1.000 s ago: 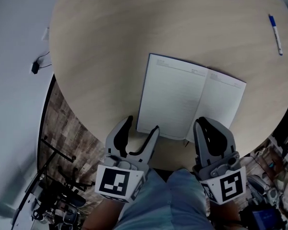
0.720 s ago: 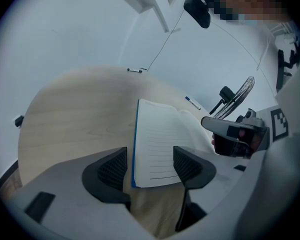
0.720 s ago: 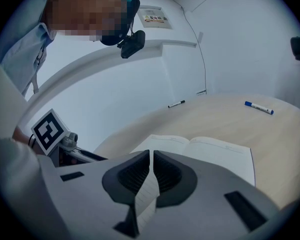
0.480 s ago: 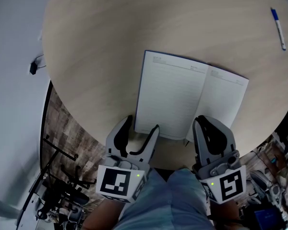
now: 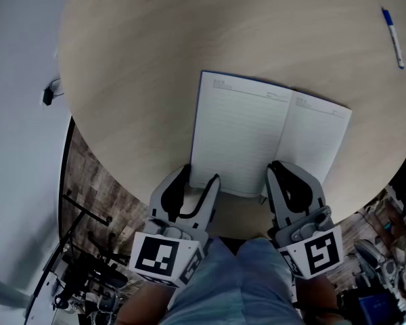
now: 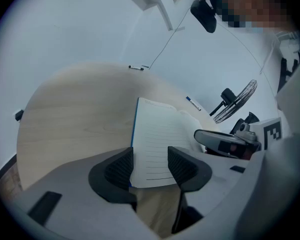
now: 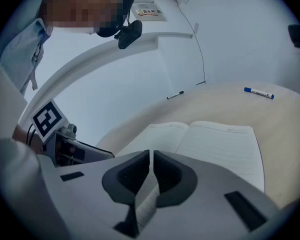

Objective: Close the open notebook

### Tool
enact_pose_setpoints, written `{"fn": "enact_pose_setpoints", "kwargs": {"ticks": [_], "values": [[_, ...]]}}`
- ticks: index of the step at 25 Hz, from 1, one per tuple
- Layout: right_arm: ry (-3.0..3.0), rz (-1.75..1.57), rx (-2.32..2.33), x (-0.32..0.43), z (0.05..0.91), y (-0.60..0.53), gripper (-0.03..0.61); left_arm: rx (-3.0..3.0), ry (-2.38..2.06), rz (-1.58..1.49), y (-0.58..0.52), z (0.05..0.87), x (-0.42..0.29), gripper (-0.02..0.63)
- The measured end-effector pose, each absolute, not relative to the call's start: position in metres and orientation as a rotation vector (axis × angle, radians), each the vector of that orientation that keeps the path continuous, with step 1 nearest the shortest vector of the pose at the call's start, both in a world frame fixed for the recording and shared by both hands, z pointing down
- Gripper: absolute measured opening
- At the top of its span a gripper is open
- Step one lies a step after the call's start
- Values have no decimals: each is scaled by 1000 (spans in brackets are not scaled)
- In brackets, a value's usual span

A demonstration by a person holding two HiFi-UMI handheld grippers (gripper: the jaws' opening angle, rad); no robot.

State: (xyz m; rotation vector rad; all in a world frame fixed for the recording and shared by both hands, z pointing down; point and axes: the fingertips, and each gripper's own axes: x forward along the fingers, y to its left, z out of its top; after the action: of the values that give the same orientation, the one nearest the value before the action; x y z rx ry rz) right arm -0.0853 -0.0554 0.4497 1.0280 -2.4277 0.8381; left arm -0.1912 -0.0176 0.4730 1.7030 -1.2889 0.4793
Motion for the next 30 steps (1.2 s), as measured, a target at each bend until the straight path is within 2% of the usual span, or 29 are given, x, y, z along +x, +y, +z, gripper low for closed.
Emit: {"fn": "enact_pose_setpoints", "kwargs": {"ticks": [7,13,15,16,30], "values": [[-2446,848,1016,-85,448,-55,52,1686,-1286,444,-18,467,-192,227],[-2451,849,1014,-88,446,-55,52,1684,-1306,452,-21,467,-199,149],[-2447,855,1008,-89,446,-54,52,1680,-1325,471,-21,467,-203,75],[-2444,860,1005,-88,447,-53,52,1678,-1331,482,-21,467,-204,58],[-2512,834,1064,-70,416,-60,52,1736,-1363,488,-25,433,-191,41]]}}
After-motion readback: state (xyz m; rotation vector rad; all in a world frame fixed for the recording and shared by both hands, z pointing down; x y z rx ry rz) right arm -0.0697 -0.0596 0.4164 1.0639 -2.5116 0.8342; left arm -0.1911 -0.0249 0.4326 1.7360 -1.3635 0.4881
